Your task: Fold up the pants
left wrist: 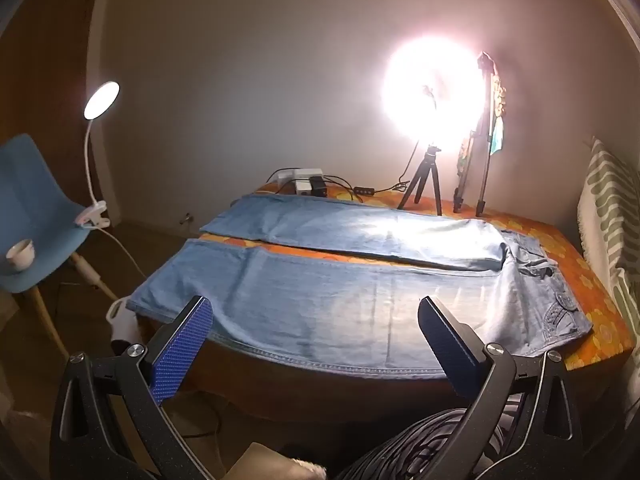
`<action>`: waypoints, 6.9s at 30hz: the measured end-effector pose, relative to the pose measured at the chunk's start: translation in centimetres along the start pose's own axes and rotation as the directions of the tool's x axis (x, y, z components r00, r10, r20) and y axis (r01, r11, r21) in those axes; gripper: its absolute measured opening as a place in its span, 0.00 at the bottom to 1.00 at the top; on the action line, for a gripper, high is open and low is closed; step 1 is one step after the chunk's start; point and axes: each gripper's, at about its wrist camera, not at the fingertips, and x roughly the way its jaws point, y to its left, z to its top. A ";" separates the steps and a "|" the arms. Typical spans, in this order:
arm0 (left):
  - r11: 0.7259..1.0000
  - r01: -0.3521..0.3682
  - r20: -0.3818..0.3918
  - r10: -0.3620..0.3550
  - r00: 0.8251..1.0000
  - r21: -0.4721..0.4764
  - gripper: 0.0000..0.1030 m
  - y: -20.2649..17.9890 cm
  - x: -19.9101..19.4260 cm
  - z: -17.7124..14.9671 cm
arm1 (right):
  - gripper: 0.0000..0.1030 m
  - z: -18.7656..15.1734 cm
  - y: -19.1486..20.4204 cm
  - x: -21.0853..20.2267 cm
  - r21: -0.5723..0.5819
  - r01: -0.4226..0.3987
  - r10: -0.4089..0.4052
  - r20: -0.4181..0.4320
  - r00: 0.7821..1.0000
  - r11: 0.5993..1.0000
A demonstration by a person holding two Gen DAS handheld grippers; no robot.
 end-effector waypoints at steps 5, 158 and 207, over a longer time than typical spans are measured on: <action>1.000 0.003 0.011 -0.003 1.000 0.002 0.99 0.4 -0.2 -0.1 | 0.95 0.0 0.0 -0.1 0.007 -0.002 0.002 0.004 1.000 1.000; 0.976 0.164 -0.434 -0.088 0.897 0.143 0.63 -7.7 36.2 8.9 | 0.91 9.8 11.0 52.1 -0.170 -0.591 0.431 -0.534 0.728 0.788; 0.891 -0.055 -0.534 -0.220 0.817 -0.451 0.63 -2.1 53.5 13.0 | 0.06 6.0 12.6 34.4 -0.442 -0.583 0.450 -0.375 0.811 0.682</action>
